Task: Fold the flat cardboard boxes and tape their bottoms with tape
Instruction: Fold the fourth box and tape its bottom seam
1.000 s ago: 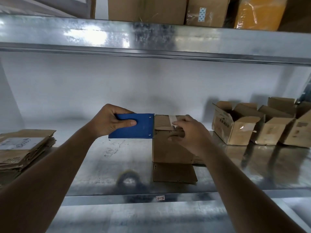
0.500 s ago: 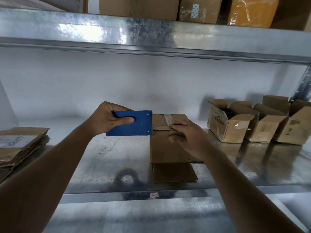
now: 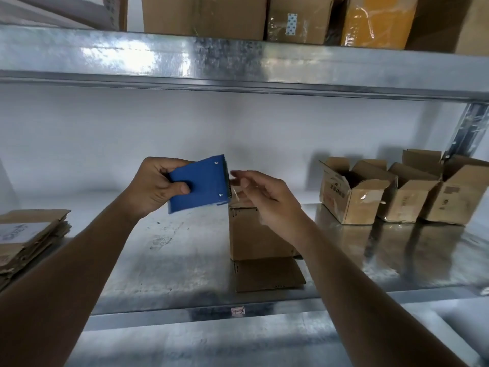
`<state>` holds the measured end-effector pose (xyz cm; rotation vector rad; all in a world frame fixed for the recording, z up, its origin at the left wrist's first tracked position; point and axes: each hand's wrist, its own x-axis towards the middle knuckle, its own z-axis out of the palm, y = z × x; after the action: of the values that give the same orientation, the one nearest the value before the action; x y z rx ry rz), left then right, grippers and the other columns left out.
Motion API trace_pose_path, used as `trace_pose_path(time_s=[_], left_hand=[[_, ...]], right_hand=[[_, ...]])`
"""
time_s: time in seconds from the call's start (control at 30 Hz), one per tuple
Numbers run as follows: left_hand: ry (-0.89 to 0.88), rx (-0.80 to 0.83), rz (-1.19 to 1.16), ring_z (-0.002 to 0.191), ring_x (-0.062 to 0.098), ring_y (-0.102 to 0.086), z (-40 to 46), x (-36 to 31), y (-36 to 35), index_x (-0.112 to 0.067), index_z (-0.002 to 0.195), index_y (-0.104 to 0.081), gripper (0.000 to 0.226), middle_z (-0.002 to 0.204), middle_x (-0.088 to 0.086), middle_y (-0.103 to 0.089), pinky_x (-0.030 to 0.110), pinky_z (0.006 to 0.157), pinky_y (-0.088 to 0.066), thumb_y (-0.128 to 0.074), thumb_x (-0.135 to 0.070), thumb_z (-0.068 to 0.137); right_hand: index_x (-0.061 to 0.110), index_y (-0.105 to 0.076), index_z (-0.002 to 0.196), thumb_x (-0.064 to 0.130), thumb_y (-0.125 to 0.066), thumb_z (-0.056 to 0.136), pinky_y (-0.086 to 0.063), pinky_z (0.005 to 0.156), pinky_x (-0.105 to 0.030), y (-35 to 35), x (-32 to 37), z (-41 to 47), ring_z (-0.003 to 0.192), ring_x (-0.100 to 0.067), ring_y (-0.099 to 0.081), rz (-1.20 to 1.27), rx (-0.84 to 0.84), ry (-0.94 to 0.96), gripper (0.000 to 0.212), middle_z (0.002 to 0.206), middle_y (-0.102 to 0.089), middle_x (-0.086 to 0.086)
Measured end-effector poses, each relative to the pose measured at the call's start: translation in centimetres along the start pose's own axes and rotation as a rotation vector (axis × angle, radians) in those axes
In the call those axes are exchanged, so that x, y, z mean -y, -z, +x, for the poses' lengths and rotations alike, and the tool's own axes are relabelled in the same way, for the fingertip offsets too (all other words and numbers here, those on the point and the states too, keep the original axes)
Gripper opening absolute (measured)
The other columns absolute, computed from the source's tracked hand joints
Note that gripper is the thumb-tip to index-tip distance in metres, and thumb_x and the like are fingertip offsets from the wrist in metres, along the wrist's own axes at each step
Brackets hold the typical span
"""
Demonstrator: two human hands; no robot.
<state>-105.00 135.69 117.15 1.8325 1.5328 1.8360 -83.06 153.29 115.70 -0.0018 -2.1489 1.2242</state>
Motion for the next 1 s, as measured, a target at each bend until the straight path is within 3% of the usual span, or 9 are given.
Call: trace_pose_path(time_s=[0.1, 0.2, 0.3, 0.43, 0.7, 0.8, 1.0], left_hand=[[-0.013, -0.007, 0.019, 0.095, 0.009, -0.074, -0.1, -0.2, 0.1, -0.024, 0.108, -0.080, 0.050, 0.099, -0.008, -0.079, 0.023, 0.079, -0.060, -0.096, -0.033, 0.062], [-0.004, -0.042, 0.087, 0.088, 0.007, -0.074, -0.1, -0.3, 0.1, -0.034, 0.095, -0.083, 0.041, 0.092, -0.009, -0.079, 0.022, 0.076, -0.060, -0.086, -0.010, 0.062], [-0.001, -0.037, 0.065, 0.088, 0.009, -0.075, -0.3, -0.8, 0.3, -0.035, 0.096, -0.083, 0.035, 0.092, -0.007, -0.079, 0.024, 0.076, -0.061, -0.087, -0.028, 0.062], [0.013, -0.024, 0.042, 0.090, 0.010, -0.075, -0.2, -1.6, 0.1, -0.033, 0.099, -0.083, 0.050, 0.095, -0.007, -0.080, 0.024, 0.076, -0.060, -0.092, -0.061, 0.059], [0.029, 0.044, 0.065, 0.094, 0.013, -0.075, 0.8, -2.3, -1.5, -0.036, 0.101, -0.083, 0.051, 0.102, -0.005, -0.080, 0.026, 0.078, -0.061, -0.091, -0.064, 0.059], [0.039, 0.069, 0.110, 0.094, 0.015, -0.075, 1.1, -2.7, -2.3, -0.039, 0.102, -0.082, 0.050, 0.103, -0.003, -0.079, 0.027, 0.078, -0.061, -0.090, -0.065, 0.060], [0.065, 0.080, 0.251, 0.093, 0.017, -0.073, 1.3, -3.8, -3.6, -0.028, 0.102, -0.081, 0.036, 0.103, -0.003, -0.079, 0.028, 0.079, -0.061, -0.095, -0.031, 0.069]], right_hand=[[0.012, -0.067, 0.133, 0.024, -0.054, 0.108, -0.061, 0.095, -0.040, -0.6, 0.8, 0.3, 0.103, -0.019, -0.074, 0.150, 0.016, -0.039, 0.031, 0.119, -0.074, -0.003], [0.014, -0.070, 0.128, 0.015, -0.065, 0.102, -0.062, 0.091, -0.039, -0.9, 1.0, 0.9, 0.098, -0.023, -0.076, 0.205, -0.039, -0.037, 0.026, 0.111, -0.073, -0.008], [0.015, -0.075, 0.117, 0.014, -0.070, 0.098, -0.062, 0.086, -0.032, -0.6, 1.1, 1.1, 0.093, -0.022, -0.077, 0.226, -0.096, -0.068, 0.020, 0.101, -0.075, -0.008], [0.013, -0.077, 0.115, 0.009, -0.076, 0.093, -0.062, 0.092, -0.045, 0.3, 1.1, 1.1, 0.095, -0.029, -0.077, 0.332, -0.041, -0.142, 0.022, 0.094, -0.074, -0.009], [0.013, -0.077, 0.115, -0.002, -0.083, 0.083, -0.063, 0.089, -0.042, 1.5, 1.1, 0.3, 0.101, -0.025, -0.076, 0.263, -0.105, -0.223, 0.036, 0.111, -0.075, -0.012], [0.008, -0.075, 0.114, -0.005, -0.081, 0.083, -0.064, 0.085, -0.038, 2.3, 1.2, -0.1, 0.094, -0.029, -0.077, 0.282, -0.113, -0.284, 0.034, 0.099, -0.078, -0.014], [0.010, -0.077, 0.105, -0.006, -0.080, 0.084, -0.065, 0.082, -0.037, 2.8, 1.5, -1.2, 0.091, -0.026, -0.078, 0.303, -0.267, -0.349, 0.027, 0.095, -0.079, -0.010]])
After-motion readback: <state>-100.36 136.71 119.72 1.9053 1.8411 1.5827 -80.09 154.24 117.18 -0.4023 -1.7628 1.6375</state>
